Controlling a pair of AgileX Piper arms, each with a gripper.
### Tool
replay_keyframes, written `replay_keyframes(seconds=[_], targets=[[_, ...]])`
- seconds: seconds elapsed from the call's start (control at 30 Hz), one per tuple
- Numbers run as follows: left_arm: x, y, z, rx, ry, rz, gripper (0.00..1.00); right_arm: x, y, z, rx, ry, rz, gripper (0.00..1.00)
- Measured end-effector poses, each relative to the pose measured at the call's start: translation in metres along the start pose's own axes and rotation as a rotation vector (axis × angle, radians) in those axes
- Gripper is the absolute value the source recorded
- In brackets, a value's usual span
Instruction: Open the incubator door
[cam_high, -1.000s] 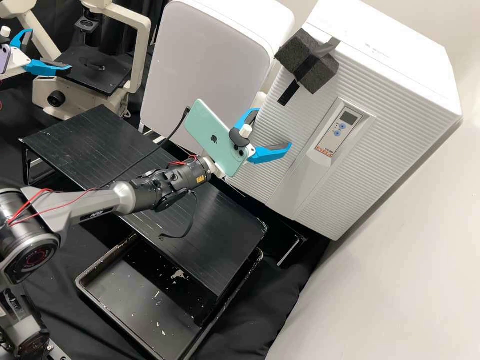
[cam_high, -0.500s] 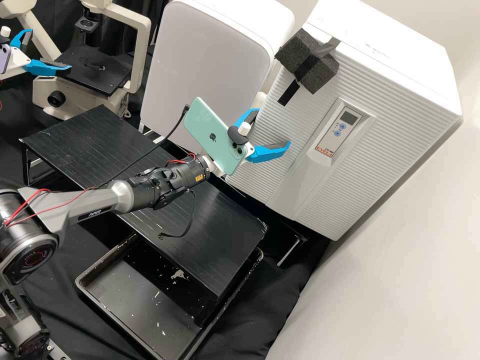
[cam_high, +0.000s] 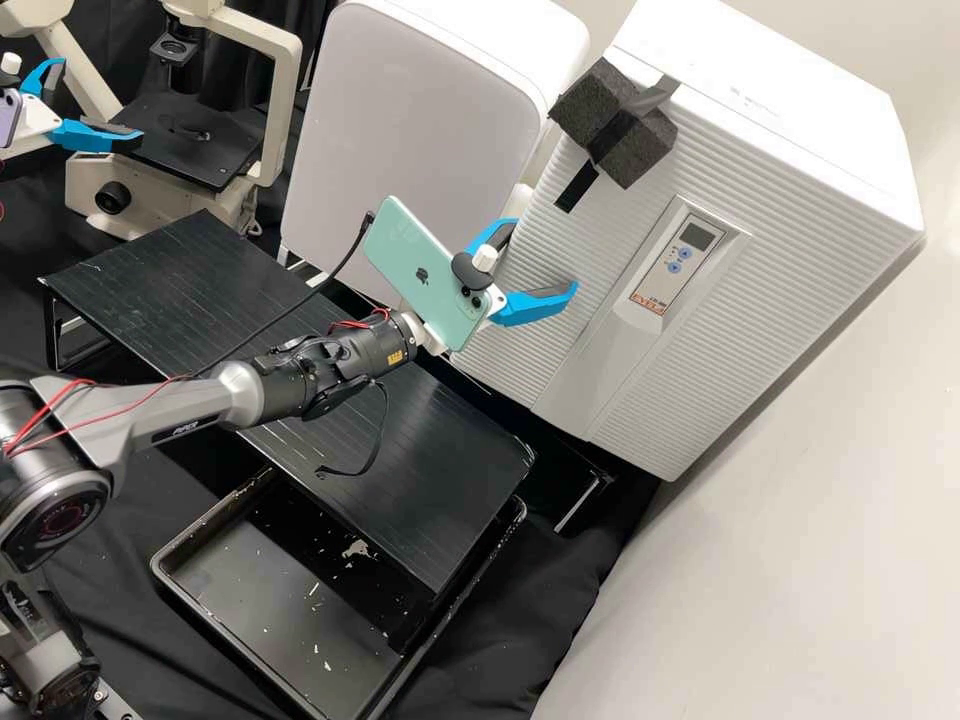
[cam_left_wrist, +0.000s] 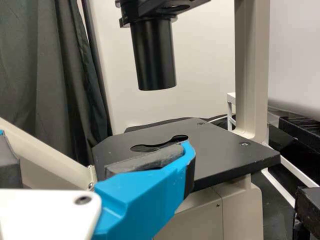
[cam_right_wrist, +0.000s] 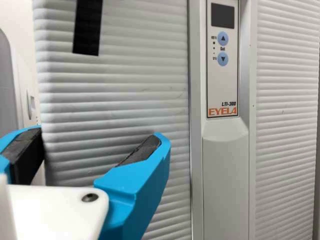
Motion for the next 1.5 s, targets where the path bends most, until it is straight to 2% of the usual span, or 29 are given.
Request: replay_keyframes(seconds=[0.2, 0.27, 0.63, 0.97, 1.17, 1.3, 1.5], targets=[[0.0, 0.0, 0.0, 0.0, 0.0, 0.0, 1.0, -0.005, 0.0, 0.0, -0.004, -0.002, -0.004, 0.0], [0.0, 0.0, 0.0, 0.0, 0.0, 0.0, 1.0, -0.007, 0.0, 0.002, -0.017, 0.0, -0.01, 0.0], [0.0, 0.0, 0.0, 0.0, 0.0, 0.0, 1.0, -0.015, 0.006, 0.001, -0.04, 0.024, -0.01, 0.0], [0.0, 0.0, 0.0, 0.0, 0.0, 0.0, 1.0, -0.036, 0.011, 0.013, -0.03, 0.056, 0.021, 0.0], [0.0, 0.0, 0.0, 0.0, 0.0, 0.0, 1.0, -0.066, 0.018, 0.019, -0.018, 0.06, 0.072, 0.0], [0.0, 0.0, 0.0, 0.0, 0.0, 0.0, 1.0, -0.094, 0.025, 0.022, -0.009, 0.024, 0.15, 0.0], [0.0, 0.0, 0.0, 0.0, 0.0, 0.0, 1.0, -0.127, 0.029, 0.022, -0.031, -0.015, 0.263, 0.0]])
